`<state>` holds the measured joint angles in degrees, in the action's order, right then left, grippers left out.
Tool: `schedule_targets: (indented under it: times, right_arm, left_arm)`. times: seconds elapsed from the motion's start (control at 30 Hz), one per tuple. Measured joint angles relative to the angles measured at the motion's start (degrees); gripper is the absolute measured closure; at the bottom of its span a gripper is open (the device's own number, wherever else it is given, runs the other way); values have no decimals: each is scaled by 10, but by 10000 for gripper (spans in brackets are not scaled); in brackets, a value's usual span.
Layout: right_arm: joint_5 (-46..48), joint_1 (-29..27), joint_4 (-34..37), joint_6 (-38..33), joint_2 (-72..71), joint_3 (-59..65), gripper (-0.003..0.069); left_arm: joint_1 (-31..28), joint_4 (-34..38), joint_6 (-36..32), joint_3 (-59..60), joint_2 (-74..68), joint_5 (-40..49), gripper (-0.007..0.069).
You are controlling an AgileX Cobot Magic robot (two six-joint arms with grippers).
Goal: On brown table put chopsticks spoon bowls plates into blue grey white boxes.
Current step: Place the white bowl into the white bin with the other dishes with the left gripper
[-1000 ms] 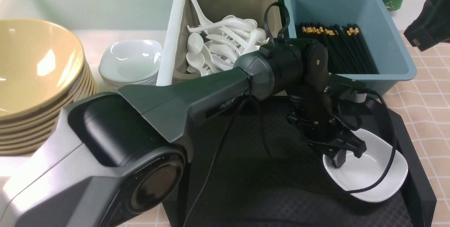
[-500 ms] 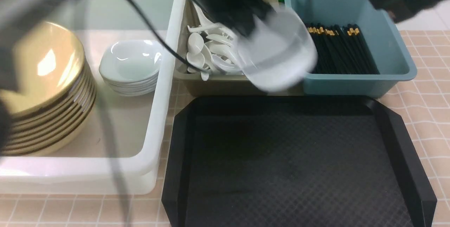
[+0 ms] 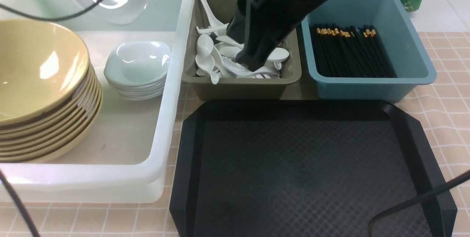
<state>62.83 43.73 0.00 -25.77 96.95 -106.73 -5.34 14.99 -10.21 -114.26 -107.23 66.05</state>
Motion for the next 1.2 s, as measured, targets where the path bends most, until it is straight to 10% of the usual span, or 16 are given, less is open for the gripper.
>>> schedule_targets:
  times: [0.57,1.2]
  right_arm:
    - [-5,0,-34,0,1,-5,591]
    - [3,0,-101,20,-1,-5,580]
  left_arm:
    - [24,3,-25,14,-96,-23,586]
    - [42,-102,-3,-70,-48,46,148]
